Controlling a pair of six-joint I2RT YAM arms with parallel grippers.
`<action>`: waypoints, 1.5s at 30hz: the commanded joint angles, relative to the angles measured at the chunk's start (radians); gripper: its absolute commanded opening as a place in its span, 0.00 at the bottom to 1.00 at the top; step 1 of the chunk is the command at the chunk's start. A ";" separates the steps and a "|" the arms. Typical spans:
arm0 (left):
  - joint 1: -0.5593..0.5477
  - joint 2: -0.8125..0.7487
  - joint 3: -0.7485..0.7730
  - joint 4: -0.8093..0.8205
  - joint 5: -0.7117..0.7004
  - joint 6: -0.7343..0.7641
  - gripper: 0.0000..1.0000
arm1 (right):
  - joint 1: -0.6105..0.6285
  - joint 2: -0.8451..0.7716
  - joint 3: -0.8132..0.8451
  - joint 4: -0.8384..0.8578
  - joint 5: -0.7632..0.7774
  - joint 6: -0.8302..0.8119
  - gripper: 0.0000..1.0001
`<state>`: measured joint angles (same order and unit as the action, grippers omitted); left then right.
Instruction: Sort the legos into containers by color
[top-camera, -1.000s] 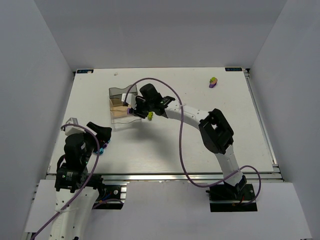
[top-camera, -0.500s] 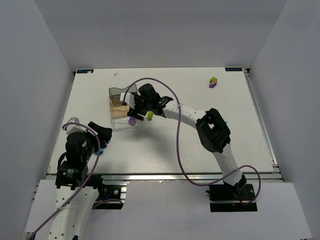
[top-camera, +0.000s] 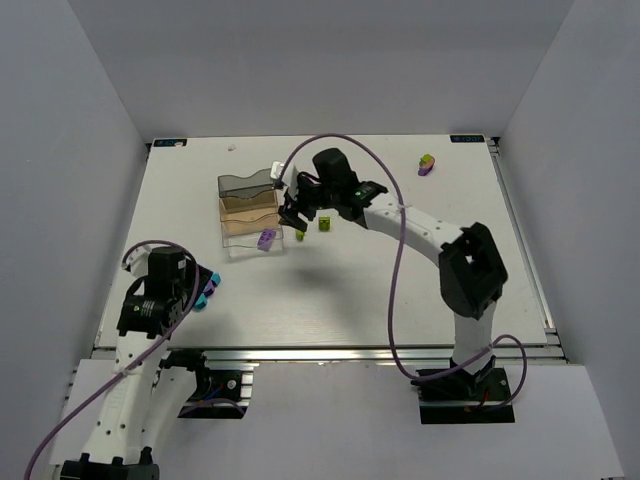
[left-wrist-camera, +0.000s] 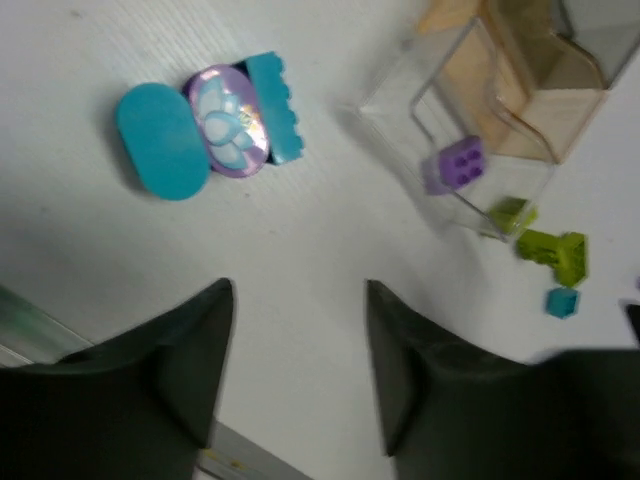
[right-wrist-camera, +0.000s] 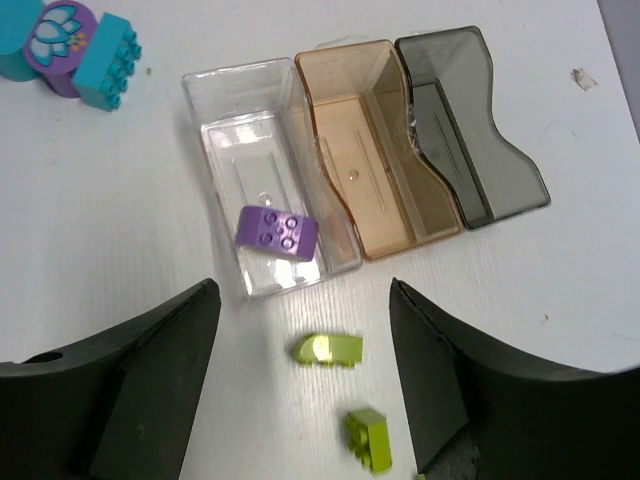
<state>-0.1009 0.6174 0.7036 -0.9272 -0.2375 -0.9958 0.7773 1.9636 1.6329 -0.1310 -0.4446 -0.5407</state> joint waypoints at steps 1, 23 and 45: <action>0.003 0.063 0.046 -0.122 -0.083 -0.259 0.74 | 0.000 -0.136 -0.125 0.051 -0.069 0.064 0.76; 0.303 0.644 0.136 -0.096 0.173 -0.650 0.95 | -0.161 -0.333 -0.369 0.068 -0.121 0.146 0.84; 0.388 0.738 0.076 0.020 0.185 -0.747 0.98 | -0.257 -0.384 -0.455 0.083 -0.164 0.168 0.86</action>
<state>0.2813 1.3384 0.7864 -0.9443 -0.0624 -1.7176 0.5262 1.6257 1.1904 -0.0772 -0.5816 -0.3904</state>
